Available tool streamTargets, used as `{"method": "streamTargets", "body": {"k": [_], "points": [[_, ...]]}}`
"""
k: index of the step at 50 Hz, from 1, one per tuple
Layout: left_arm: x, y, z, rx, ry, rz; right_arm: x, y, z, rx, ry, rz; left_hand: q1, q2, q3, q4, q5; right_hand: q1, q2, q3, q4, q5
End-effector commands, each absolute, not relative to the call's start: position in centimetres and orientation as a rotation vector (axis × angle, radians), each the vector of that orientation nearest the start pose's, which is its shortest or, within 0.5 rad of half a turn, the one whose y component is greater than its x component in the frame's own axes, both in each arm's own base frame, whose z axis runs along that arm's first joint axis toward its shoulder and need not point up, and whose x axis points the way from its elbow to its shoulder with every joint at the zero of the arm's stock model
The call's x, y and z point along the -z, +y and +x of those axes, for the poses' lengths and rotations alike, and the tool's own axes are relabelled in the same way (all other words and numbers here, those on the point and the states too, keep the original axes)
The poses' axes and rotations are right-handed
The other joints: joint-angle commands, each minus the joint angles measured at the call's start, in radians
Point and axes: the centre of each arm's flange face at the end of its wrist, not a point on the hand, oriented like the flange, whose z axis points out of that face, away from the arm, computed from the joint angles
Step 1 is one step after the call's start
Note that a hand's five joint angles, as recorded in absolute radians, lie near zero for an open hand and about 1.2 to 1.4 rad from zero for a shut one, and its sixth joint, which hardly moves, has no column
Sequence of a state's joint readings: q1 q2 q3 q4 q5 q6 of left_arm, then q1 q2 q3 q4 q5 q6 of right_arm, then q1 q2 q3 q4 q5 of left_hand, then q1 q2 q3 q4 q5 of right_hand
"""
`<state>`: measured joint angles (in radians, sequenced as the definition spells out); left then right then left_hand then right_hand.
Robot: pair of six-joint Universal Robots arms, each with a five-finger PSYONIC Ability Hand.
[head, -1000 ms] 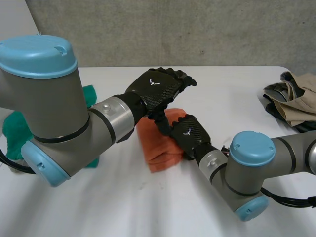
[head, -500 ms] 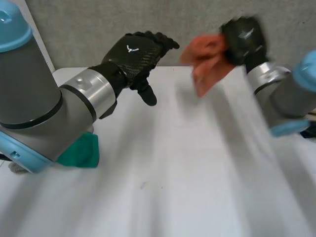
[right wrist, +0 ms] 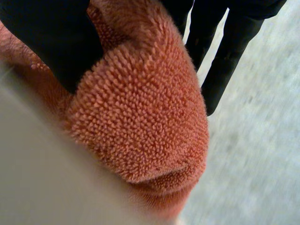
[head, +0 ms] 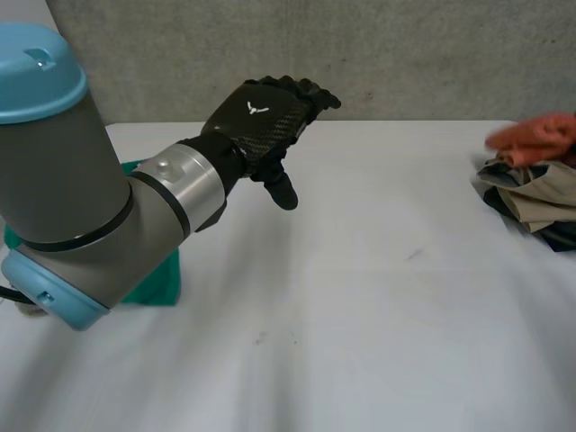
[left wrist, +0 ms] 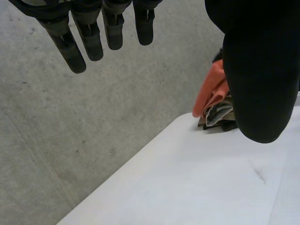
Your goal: Fold the laundry.
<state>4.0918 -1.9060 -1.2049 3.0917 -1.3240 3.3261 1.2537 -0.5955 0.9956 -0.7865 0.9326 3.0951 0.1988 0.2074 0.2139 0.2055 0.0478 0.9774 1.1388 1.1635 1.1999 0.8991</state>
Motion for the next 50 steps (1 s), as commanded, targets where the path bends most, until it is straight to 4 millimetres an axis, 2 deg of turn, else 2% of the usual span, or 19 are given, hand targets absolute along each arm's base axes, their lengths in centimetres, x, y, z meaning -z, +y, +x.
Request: {"method": "streamTargets", "body": {"k": [1,11,14,17,20,24,25,26,28,32,33,36,37,43,44,46,47,48,50], "points": [[-29.6,-21.8,-34.8,2.432,2.320,1.346,-12.5,-51.3,-2.6,2.462,1.904,-0.604,0.041,0.033,0.026,0.034,0.018,0.419,0.257,0.233,0.196,0.323],[-29.7,-21.6,-34.8,2.437,2.317,1.349,-17.3,-50.2,-3.2,2.518,1.834,-0.683,0.041,0.033,0.026,0.034,0.018,0.419,0.257,0.233,0.196,0.323],[-29.7,-21.4,-35.0,2.439,2.316,1.361,-18.2,-50.0,-3.1,2.518,1.812,-0.689,0.041,0.033,0.026,0.034,0.018,0.419,0.257,0.233,0.196,0.323],[-29.7,-21.3,-35.0,2.439,2.314,1.367,-17.7,-50.0,-2.9,2.501,1.819,-0.691,0.041,0.033,0.026,0.034,0.018,0.419,0.257,0.233,0.196,0.323],[-29.7,-21.2,-35.0,2.442,2.314,1.368,-16.1,-49.9,-3.0,2.468,1.853,-0.679,0.041,0.033,0.026,0.034,0.018,0.419,0.257,0.233,0.196,0.323],[-29.6,-21.1,-35.1,2.438,2.320,1.370,-14.9,-49.3,-4.3,2.448,1.920,-0.636,0.038,0.030,0.023,0.032,0.015,0.419,0.257,0.233,0.196,0.323],[-29.6,-21.1,-35.1,2.436,2.321,1.370,-14.6,-48.8,-5.2,2.437,1.958,-0.608,0.038,0.030,0.023,0.031,0.015,-0.010,-0.172,-0.196,-0.233,-0.106],[-29.6,-21.0,-35.1,2.436,2.319,1.374,-14.4,-48.6,-5.5,2.426,1.978,-0.592,0.038,0.030,0.023,0.031,0.015,-0.323,-0.484,-0.509,-0.545,-0.419],[-29.6,-21.0,-35.1,2.436,2.319,1.374,-14.5,-48.1,-5.8,2.412,2.013,-0.570,0.038,0.030,0.023,0.031,0.015,-0.803,-0.964,-0.989,-1.025,-0.899],[-29.7,-20.9,-35.1,2.441,2.318,1.374,-17.3,-47.0,-6.8,2.431,2.068,-0.559,0.038,0.030,0.023,0.031,0.015,-0.803,-0.964,-0.989,-1.025,-0.899],[-29.8,-20.8,-35.1,2.444,2.316,1.378,-19.0,-46.5,-7.4,2.455,2.095,-0.555,0.038,0.030,0.023,0.031,0.015,-0.803,-0.964,-0.989,-1.025,-0.899],[-29.8,-20.5,-35.3,2.448,2.313,1.392,-21.4,-45.8,-8.6,2.509,2.173,-0.515,0.038,0.030,0.023,0.031,0.015,-0.803,-0.964,-0.989,-1.025,-0.899],[-30.0,-20.2,-35.4,2.453,2.309,1.400,-22.8,-45.5,-9.4,2.572,2.241,-0.489,0.038,0.030,0.023,0.031,0.015,-0.803,-0.964,-0.989,-1.025,-0.899],[-30.8,-19.5,-35.4,2.489,2.283,1.410,-27.7,-44.9,-11.6,2.878,2.500,-0.450,0.038,0.030,0.023,0.031,0.015,-0.803,-0.964,-0.989,-1.025,-0.899],[-31.1,-19.3,-35.4,2.498,2.276,1.410,-28.1,-44.9,-11.4,2.909,2.518,-0.447,0.038,0.030,0.023,0.031,0.015,-0.803,-0.964,-0.989,-1.025,-0.899],[-31.8,-19.0,-35.2,2.525,2.255,1.409,-29.4,-44.9,-9.0,2.962,2.484,-0.499,0.038,0.030,0.023,0.031,0.015,-0.803,-0.964,-0.989,-1.025,-0.899],[-32.0,-18.9,-35.1,2.534,2.246,1.411,-29.9,-45.1,-7.3,2.971,2.423,-0.540,0.038,0.030,0.023,0.031,0.015,-0.803,-0.964,-0.989,-1.025,-0.899],[-32.2,-18.8,-35.1,2.543,2.238,1.415,-30.8,-45.2,-3.2,2.970,2.277,-0.619,0.038,0.030,0.023,0.031,0.015,-0.803,-0.964,-0.989,-1.025,-0.899],[-32.6,-18.4,-35.0,2.558,2.221,1.428,-31.6,-44.9,0.5,2.963,2.125,-0.684,0.038,0.030,0.023,0.031,0.015,-0.803,-0.964,-0.989,-1.025,-0.899]]}}
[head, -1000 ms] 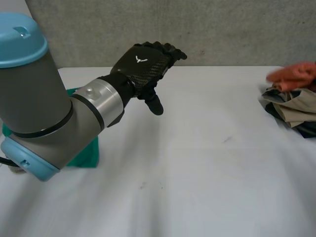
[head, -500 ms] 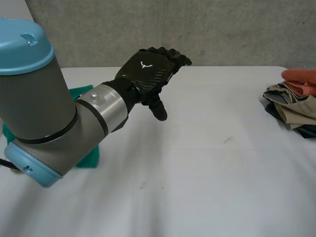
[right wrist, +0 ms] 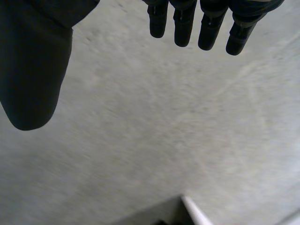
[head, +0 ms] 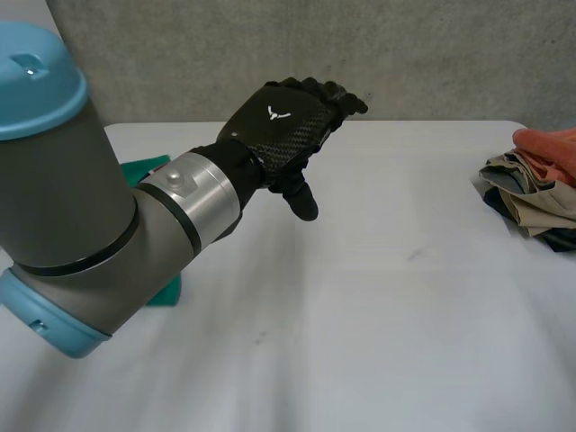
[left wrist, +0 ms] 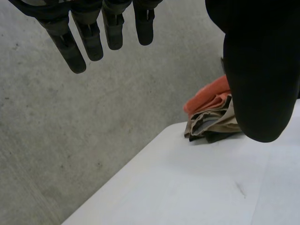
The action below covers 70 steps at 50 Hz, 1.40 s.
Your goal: Fold the laundry.
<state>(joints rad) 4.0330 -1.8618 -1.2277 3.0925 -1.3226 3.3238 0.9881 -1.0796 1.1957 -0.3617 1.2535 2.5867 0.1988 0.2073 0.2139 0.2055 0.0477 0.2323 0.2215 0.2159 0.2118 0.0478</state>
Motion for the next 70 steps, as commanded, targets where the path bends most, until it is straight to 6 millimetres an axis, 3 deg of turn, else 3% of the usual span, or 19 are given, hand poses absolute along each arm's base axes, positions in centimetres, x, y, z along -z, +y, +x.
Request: {"method": "streamTargets", "body": {"k": [1,3,9,14,15,21,24,30,35,36,39,42,47,54,61,67,68,69,70], "points": [[-32.7,-18.2,-34.9,-1.815,-1.569,-1.015,-31.8,-44.4,3.4,-2.134,-1.465,0.534,0.038,0.030,0.023,0.031,0.015,-0.058,-0.047,-0.041,-0.037,-0.048],[-33.2,-17.8,-34.7,-1.816,-1.547,-1.024,-31.5,-42.6,8.1,-2.253,-1.458,0.662,0.032,0.024,0.017,0.026,0.009,-0.058,-0.047,-0.041,-0.037,-0.048],[-34.1,-18.6,-33.1,-1.861,-1.547,-1.009,-28.0,-37.8,16.5,-2.362,-1.563,0.985,0.000,-0.009,-0.015,-0.007,-0.023,-0.058,-0.047,-0.041,-0.037,-0.048],[-33.8,-24.1,-29.0,-1.989,-1.722,-0.886,-23.5,-33.0,21.8,-2.314,-1.655,1.250,-0.003,-0.011,-0.018,-0.010,-0.026,-0.058,-0.047,-0.041,-0.037,-0.048],[-33.3,-26.4,-26.7,-2.041,-1.821,-0.827,-22.0,-31.5,22.8,-2.262,-1.661,1.336,-0.003,-0.011,-0.018,-0.010,-0.026,-0.058,-0.047,-0.041,-0.037,-0.048],[-28.8,-32.2,-20.2,-2.113,-2.148,-0.798,-17.4,-27.9,23.5,-1.997,-1.636,1.575,-0.009,-0.017,-0.024,-0.015,-0.032,-0.058,-0.047,-0.041,-0.037,-0.048],[-23.4,-34.9,-17.9,-2.017,-2.374,-1.012,-16.5,-27.3,23.2,-1.928,-1.641,1.600,-0.003,-0.011,-0.018,-0.010,-0.026,-0.058,-0.047,-0.041,-0.037,-0.048],[-17.7,-36.3,-14.9,-1.836,-2.564,-1.276,-16.2,-27.4,22.8,-1.909,-1.663,1.587,0.012,0.003,-0.003,0.005,-0.012,-0.058,-0.047,-0.041,-0.037,-0.048],[-16.3,-36.6,-14.4,-1.785,-2.598,-1.285,-16.2,-27.6,22.5,-1.905,-1.669,1.575,0.316,0.308,0.301,0.309,0.293,-0.058,-0.047,-0.041,-0.037,-0.048],[-16.3,-36.5,-14.6,-1.781,-2.594,-1.280,-16.2,-27.7,22.3,-1.904,-1.673,1.568,0.724,0.715,0.709,0.717,0.701,-0.058,-0.047,-0.041,-0.037,-0.048],[-17.2,-36.5,-15.5,-1.832,-2.549,-1.252,-16.2,-28.1,21.9,-1.897,-1.678,1.546,1.197,1.188,1.182,1.190,1.173,-0.058,-0.047,-0.041,-0.037,-0.048],[-18.9,-36.5,-17.1,-1.927,-2.459,-1.198,-16.3,-28.3,21.8,-1.901,-1.670,1.541,1.197,1.189,1.182,1.191,1.174,-0.058,-0.047,-0.041,-0.037,-0.048],[-27.6,-34.5,-21.4,-2.267,-2.099,-0.932,-17.0,-28.5,21.7,-1.932,-1.688,1.501,1.197,1.189,1.182,1.191,1.174,-0.058,-0.047,-0.041,-0.037,-0.048],[-31.7,-30.0,-28.7,-2.264,-1.724,-0.769,-19.9,-29.3,21.4,-2.049,-1.741,1.316,1.197,1.189,1.182,1.191,1.174,-0.058,-0.047,-0.041,-0.037,-0.048],[-25.7,-24.8,-38.4,-1.959,-1.639,-0.761,-22.0,-30.4,21.0,-2.140,-1.819,1.128,1.197,1.189,1.182,1.191,1.174,-0.058,-0.047,-0.041,-0.037,-0.048],[-18.6,-22.8,-41.6,-1.770,-1.738,-0.823,-22.1,-30.6,21.0,-2.157,-1.862,1.086,1.197,1.189,1.182,1.191,1.174,-0.058,-0.047,-0.041,-0.037,-0.048],[-18.1,-22.4,-41.8,-1.757,-1.741,-0.834,-22.0,-30.7,21.0,-2.151,-1.871,1.089,1.102,1.093,1.087,1.095,1.079,-0.058,-0.047,-0.041,-0.037,-0.048],[-17.9,-22.0,-42.0,-1.748,-1.742,-0.847,-21.8,-30.6,21.1,-2.147,-1.878,1.093,0.517,0.508,0.502,0.510,0.493,-0.058,-0.047,-0.041,-0.037,-0.048],[-17.8,-22.0,-42.0,-1.745,-1.744,-0.850,-21.7,-30.6,21.2,-2.143,-1.885,1.098,0.255,0.247,0.240,0.248,0.232,-0.058,-0.047,-0.041,-0.037,-0.048]]}}
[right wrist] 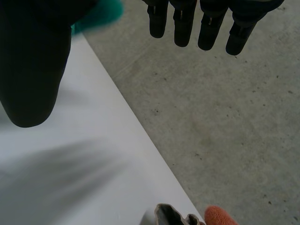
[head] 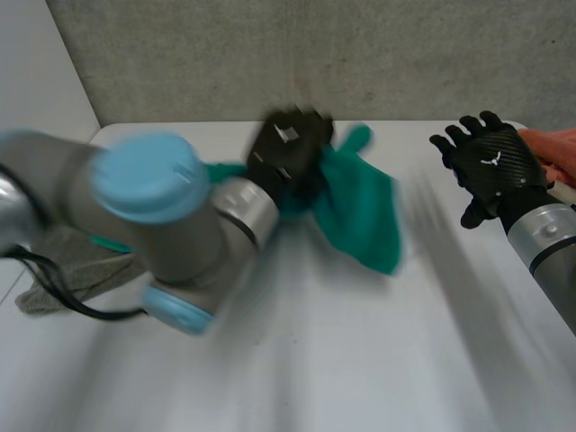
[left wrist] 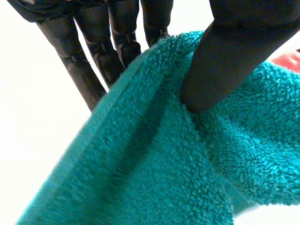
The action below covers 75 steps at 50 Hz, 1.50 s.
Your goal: Fold the laundry.
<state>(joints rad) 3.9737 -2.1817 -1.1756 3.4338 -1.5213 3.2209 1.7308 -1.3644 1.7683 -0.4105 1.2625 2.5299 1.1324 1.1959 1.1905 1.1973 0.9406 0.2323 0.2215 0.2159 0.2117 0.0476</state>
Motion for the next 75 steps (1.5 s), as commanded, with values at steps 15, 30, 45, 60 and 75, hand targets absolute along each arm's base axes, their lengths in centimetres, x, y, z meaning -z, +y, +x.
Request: {"method": "streamTargets", "body": {"k": [15,30,45,60,75], "points": [[-24.5,-24.5,-33.0,-2.014,-1.831,-0.832,-22.0,-30.1,21.4,1.796,2.221,-1.124,-0.898,-0.962,-0.956,-0.963,-0.881,-0.058,-0.047,-0.041,-0.037,-0.048],[-18.8,-27.4,-24.6,-1.946,-2.270,-0.992,-17.0,-29.1,22.1,1.297,2.366,-1.128,-0.834,-0.898,-0.892,-0.899,-0.817,0.072,0.083,0.088,0.093,0.082],[-16.9,-27.2,-23.4,-1.798,-2.241,-1.030,-21.4,-30.6,22.4,1.608,2.227,-1.016,-0.757,-0.821,-0.815,-0.822,-0.740,0.632,0.643,0.648,0.652,0.642],[-16.6,-26.6,-23.6,-1.764,-2.234,-1.031,-18.4,-29.6,23.1,1.483,2.285,-1.098,-0.760,-0.824,-0.818,-0.825,-0.743,0.414,0.424,0.430,0.434,0.424],[-16.6,-26.5,-23.4,-1.763,-2.244,-1.023,-17.4,-29.1,23.6,1.479,2.313,-1.158,-0.766,-0.830,-0.824,-0.831,-0.749,1.164,1.175,1.180,1.185,1.174]]}}
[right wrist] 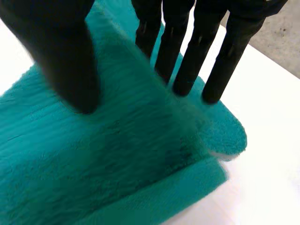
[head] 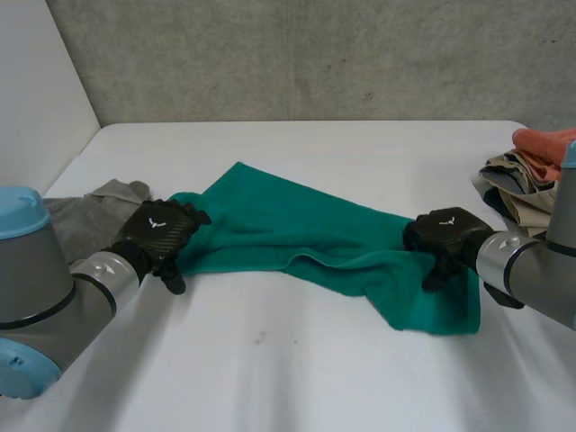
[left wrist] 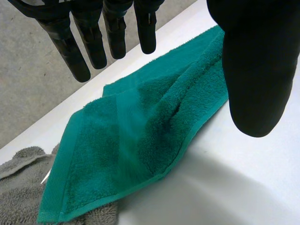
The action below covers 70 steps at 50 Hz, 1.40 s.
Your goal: Fold the laundry.
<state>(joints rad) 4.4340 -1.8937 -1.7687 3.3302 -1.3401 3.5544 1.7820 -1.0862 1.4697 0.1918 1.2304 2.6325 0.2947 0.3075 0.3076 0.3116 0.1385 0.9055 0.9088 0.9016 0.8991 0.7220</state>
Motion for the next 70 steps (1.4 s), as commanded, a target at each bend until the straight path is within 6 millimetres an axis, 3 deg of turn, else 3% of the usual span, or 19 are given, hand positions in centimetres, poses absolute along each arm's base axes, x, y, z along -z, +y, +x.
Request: {"method": "streamTargets", "body": {"k": [1,3,7,8,12,19,26,30,31,33,38,42,43,47,51,54,61,66,70], "points": [[-16.6,-26.5,-23.4,1.892,2.409,1.096,-17.6,-29.2,23.6,1.489,2.308,-1.158,0.072,0.059,0.059,0.055,0.053,0.491,0.488,0.495,0.497,0.500],[-16.6,-26.4,-23.4,1.891,2.413,1.095,-18.3,-29.5,23.7,1.521,2.291,-1.159,0.072,0.059,0.059,0.055,0.053,0.491,0.488,0.495,0.497,0.500],[-16.4,-26.3,-23.4,1.890,2.454,1.064,-23.1,-28.7,25.1,1.701,2.146,-1.183,0.072,0.059,0.059,0.055,0.053,0.491,0.488,0.495,0.497,0.500],[-16.3,-26.3,-23.3,1.889,2.477,1.044,-25.3,-27.9,25.6,1.778,2.074,-1.192,0.072,0.059,0.059,0.055,0.053,0.491,0.488,0.495,0.497,0.500],[-16.2,-26.4,-23.3,1.900,2.535,0.980,-29.9,-25.9,26.4,1.925,1.925,-1.189,0.069,0.056,0.056,0.052,0.050,0.491,0.488,0.495,0.497,0.500],[-15.5,-26.8,-23.4,1.895,2.603,0.920,-36.8,-21.4,27.2,2.085,1.670,-1.116,0.060,0.047,0.047,0.043,0.041,0.491,0.488,0.495,0.497,0.500],[-13.6,-27.7,-24.1,1.852,2.628,0.926,-40.6,-19.1,26.9,2.170,1.536,-1.053,0.083,0.070,0.070,0.066,0.065,0.491,0.488,0.495,0.497,0.500],[-13.4,-28.9,-24.1,1.876,2.584,0.848,-42.3,-18.0,26.2,2.218,1.491,-1.019,0.402,0.389,0.389,0.385,0.384,0.491,0.488,0.495,0.497,0.500],[-13.3,-29.0,-24.4,1.880,2.587,0.835,-42.7,-17.7,25.9,2.234,1.481,-1.014,0.729,0.716,0.716,0.712,0.710,0.491,0.488,0.495,0.497,0.500],[-13.1,-29.0,-24.6,1.876,2.606,0.829,-43.0,-17.5,25.8,2.244,1.469,-1.011,1.056,1.043,1.043,1.039,1.038,0.491,0.488,0.495,0.497,0.500],[-13.2,-28.8,-24.7,1.870,2.607,0.809,-42.7,-17.9,25.5,2.256,1.488,-1.021,1.102,1.089,1.089,1.085,1.083,0.491,0.488,0.495,0.497,0.500],[-17.4,-28.3,-24.2,1.999,2.516,0.769,-41.1,-21.4,24.2,2.291,1.622,-1.041,1.102,1.089,1.089,1.085,1.083,0.491,0.488,0.495,0.497,0.500],[-19.2,-27.9,-23.8,2.054,2.473,0.752,-39.9,-23.5,23.0,2.298,1.721,-1.056,1.102,1.089,1.089,1.085,1.083,0.491,0.488,0.495,0.497,0.500],[-23.3,-27.1,-22.6,2.174,2.348,0.705,-37.9,-26.6,20.3,2.288,1.925,-1.119,1.102,1.089,1.089,1.085,1.083,0.491,0.488,0.495,0.497,0.500],[-26.9,-26.7,-20.7,2.255,2.236,0.619,-36.5,-27.5,19.6,2.236,2.025,-1.245,1.102,1.089,1.089,1.085,1.083,0.491,0.488,0.495,0.497,0.500],[-28.2,-26.5,-19.7,2.265,2.205,0.586,-34.6,-28.2,19.3,2.136,2.122,-1.371,1.102,1.089,1.089,1.085,1.083,0.491,0.488,0.495,0.497,0.500],[-27.5,-26.0,-20.4,2.192,2.215,0.747,-29.9,-30.0,19.6,1.909,2.235,-1.514,1.102,1.089,1.089,1.085,1.083,0.491,0.488,0.495,0.497,0.500],[-24.0,-30.1,-21.4,2.049,2.186,0.880,-25.6,-32.6,20.3,1.777,2.329,-1.535,1.102,1.089,1.089,1.085,1.083,0.491,0.488,0.495,0.497,0.500],[-21.7,-33.5,-23.4,1.989,2.130,0.969,-24.3,-35.2,21.7,1.897,2.334,-1.542,1.102,1.089,1.089,1.085,1.083,0.491,0.488,0.495,0.497,0.500]]}}
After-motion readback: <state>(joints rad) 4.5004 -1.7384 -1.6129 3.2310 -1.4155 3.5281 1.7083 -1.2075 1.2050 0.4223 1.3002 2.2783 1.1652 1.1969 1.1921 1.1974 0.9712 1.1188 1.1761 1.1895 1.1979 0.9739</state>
